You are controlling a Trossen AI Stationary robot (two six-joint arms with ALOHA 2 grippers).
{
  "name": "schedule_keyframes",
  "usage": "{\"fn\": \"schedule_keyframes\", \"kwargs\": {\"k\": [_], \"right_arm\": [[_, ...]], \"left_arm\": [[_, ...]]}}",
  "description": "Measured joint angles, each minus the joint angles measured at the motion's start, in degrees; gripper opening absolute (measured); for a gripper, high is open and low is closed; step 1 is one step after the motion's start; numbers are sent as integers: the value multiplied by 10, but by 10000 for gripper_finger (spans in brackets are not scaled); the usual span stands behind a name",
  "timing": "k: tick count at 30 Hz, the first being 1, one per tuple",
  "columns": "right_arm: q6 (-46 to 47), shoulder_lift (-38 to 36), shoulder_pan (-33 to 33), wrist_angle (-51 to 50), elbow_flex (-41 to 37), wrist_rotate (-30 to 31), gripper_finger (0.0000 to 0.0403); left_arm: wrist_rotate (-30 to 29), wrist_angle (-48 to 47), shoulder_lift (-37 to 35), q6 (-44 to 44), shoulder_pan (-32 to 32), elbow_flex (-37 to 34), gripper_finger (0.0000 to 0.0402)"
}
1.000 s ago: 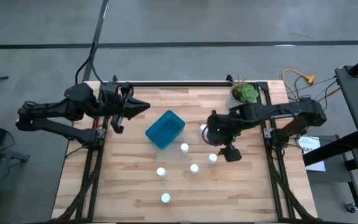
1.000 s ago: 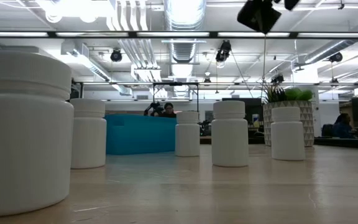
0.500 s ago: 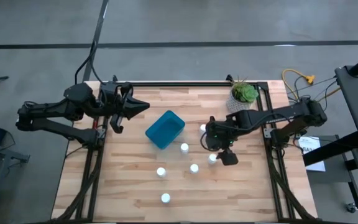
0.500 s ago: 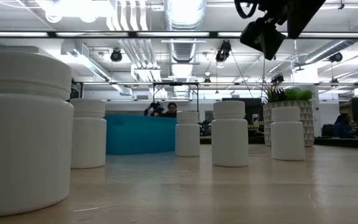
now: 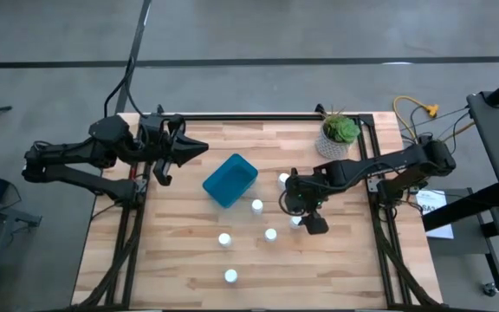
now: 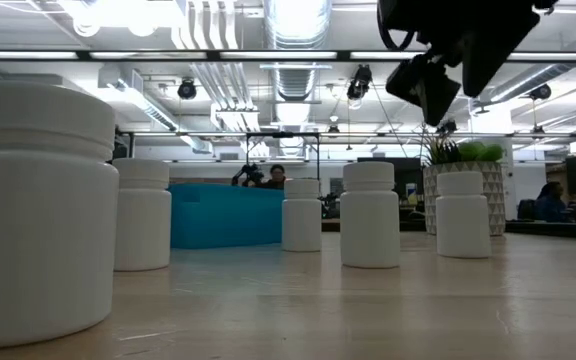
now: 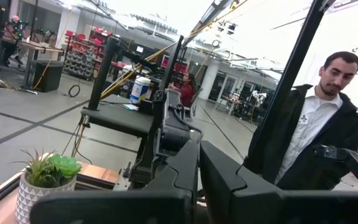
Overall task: Pick and place pill bottles into a basket
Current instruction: Put the right white pill bottle into the blue container
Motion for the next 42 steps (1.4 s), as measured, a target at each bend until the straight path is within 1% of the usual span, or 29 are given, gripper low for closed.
{"fn": "schedule_keyframes", "kwargs": {"k": [5, 15, 42], "right_arm": [[1, 0, 0, 40, -33, 0, 233], [3, 0, 0, 101, -68, -1, 233], [-11, 0, 0, 166, -123, 13, 233]], "left_arm": [[0, 0, 1, 0, 0, 0, 0], [0, 0, 2, 0, 0, -1, 0], [0, 0, 3, -1, 0, -1, 0]]}}
